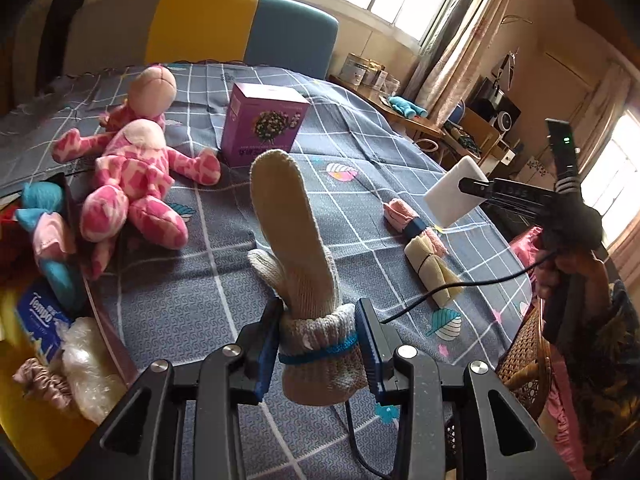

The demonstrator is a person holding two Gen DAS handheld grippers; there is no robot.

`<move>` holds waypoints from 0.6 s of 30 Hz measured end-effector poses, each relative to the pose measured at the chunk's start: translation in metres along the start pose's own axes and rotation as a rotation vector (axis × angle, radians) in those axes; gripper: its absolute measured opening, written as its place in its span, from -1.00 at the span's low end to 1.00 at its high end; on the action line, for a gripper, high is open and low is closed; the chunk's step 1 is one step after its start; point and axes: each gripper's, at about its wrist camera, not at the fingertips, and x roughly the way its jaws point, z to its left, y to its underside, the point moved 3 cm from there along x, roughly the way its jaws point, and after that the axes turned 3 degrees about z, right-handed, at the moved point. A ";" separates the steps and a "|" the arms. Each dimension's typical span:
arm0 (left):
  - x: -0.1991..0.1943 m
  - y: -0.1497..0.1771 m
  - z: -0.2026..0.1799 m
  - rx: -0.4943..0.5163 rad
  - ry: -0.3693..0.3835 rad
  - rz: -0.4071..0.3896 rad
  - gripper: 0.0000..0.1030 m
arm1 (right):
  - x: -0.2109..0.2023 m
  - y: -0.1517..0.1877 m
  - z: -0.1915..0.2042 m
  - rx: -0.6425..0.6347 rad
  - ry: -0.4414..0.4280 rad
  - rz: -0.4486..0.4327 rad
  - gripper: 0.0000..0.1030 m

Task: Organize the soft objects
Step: 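Carry the glove toward the tray with the left gripper while the right grasps the white sponge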

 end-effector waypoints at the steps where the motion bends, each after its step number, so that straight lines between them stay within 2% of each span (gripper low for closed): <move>1: -0.003 0.000 0.002 -0.003 -0.008 -0.006 -0.28 | -0.004 0.001 0.011 -0.010 -0.045 -0.005 -0.53; 5: -0.015 0.002 0.012 -0.026 -0.047 -0.022 -0.28 | -0.004 0.015 0.064 -0.083 -0.201 0.028 -0.53; 8: -0.026 0.005 0.020 -0.033 -0.088 -0.042 -0.28 | 0.008 0.034 0.101 -0.141 -0.264 0.082 -0.53; 14: -0.048 0.012 0.036 -0.050 -0.163 -0.079 -0.28 | 0.041 0.067 0.144 -0.177 -0.300 0.187 -0.54; 18: -0.060 0.018 0.049 -0.073 -0.187 -0.093 -0.28 | 0.050 0.074 0.155 -0.193 -0.283 0.194 -0.54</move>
